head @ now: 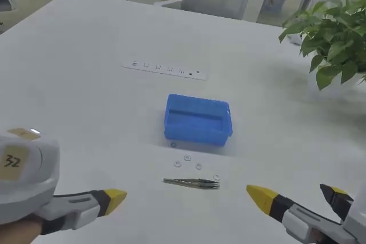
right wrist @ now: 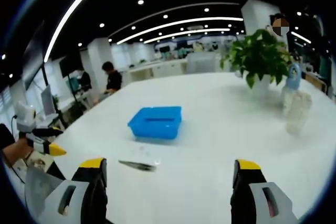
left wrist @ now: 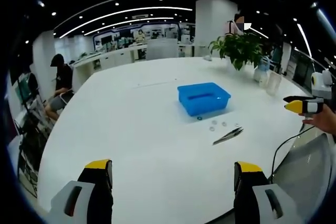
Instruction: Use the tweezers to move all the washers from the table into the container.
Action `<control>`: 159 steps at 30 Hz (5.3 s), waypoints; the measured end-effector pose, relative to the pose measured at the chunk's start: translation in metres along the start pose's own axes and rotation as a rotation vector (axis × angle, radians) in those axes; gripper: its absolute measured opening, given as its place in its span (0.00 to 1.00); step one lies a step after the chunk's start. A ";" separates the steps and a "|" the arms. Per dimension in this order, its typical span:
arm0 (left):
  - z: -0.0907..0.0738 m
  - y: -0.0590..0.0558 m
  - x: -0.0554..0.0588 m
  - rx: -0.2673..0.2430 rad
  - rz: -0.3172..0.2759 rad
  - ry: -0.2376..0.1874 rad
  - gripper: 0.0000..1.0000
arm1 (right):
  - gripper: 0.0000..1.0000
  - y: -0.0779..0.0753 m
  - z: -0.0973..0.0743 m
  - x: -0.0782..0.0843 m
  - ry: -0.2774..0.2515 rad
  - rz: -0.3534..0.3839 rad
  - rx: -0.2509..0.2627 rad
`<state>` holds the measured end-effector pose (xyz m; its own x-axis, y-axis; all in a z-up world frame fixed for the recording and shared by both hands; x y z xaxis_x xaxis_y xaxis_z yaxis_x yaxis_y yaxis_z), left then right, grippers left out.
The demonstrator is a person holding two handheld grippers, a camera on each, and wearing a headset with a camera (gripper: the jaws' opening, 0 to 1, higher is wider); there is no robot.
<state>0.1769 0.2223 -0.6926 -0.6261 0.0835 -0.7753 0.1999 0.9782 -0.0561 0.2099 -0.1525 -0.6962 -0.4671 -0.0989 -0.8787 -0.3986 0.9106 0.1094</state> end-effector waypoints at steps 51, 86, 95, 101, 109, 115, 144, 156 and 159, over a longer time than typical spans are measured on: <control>0.035 -0.009 -0.025 0.127 0.118 -0.065 0.88 | 0.86 -0.001 0.025 -0.026 -0.010 -0.137 0.002; 0.157 -0.065 -0.013 0.616 0.692 0.245 0.11 | 0.78 0.001 0.032 -0.012 0.114 -0.150 -0.041; 0.169 -0.074 -0.010 0.665 0.701 0.271 0.09 | 0.77 0.006 0.036 -0.010 0.128 -0.155 -0.075; 0.169 -0.076 -0.010 0.678 0.725 0.262 0.00 | 0.75 0.013 0.038 -0.010 0.130 -0.157 -0.104; 0.153 -0.078 -0.010 0.680 0.767 0.233 0.00 | 0.66 0.031 0.050 -0.013 0.173 -0.266 -0.226; 0.124 -0.083 -0.025 0.677 0.792 0.189 0.00 | 0.63 0.055 0.066 -0.020 0.185 -0.421 -0.327; 0.077 -0.120 -0.065 0.749 0.941 0.038 0.00 | 0.03 0.106 0.110 -0.004 0.207 -0.733 -0.622; 0.064 -0.097 -0.067 0.577 0.635 -0.082 0.23 | 0.01 0.091 0.096 -0.008 0.202 -0.669 -0.535; 0.058 -0.082 -0.057 0.525 0.516 -0.061 0.28 | 0.01 0.085 0.093 -0.008 0.201 -0.622 -0.502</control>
<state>0.2397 0.1267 -0.6806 -0.3155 0.4826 -0.8170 0.8012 0.5969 0.0432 0.2536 -0.0370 -0.7230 -0.1577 -0.6391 -0.7528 -0.9142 0.3827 -0.1334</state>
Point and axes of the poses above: the centre of the closed fingertips' face, and the gripper's own axes: z roughly forward along the fingers, y roughly to its left, x roughly out of its underside, the point moved 9 cm from there along -z, roughly backward along the fingers, and after that the axes turned 5 degrees about -z, right-handed, at the moved point
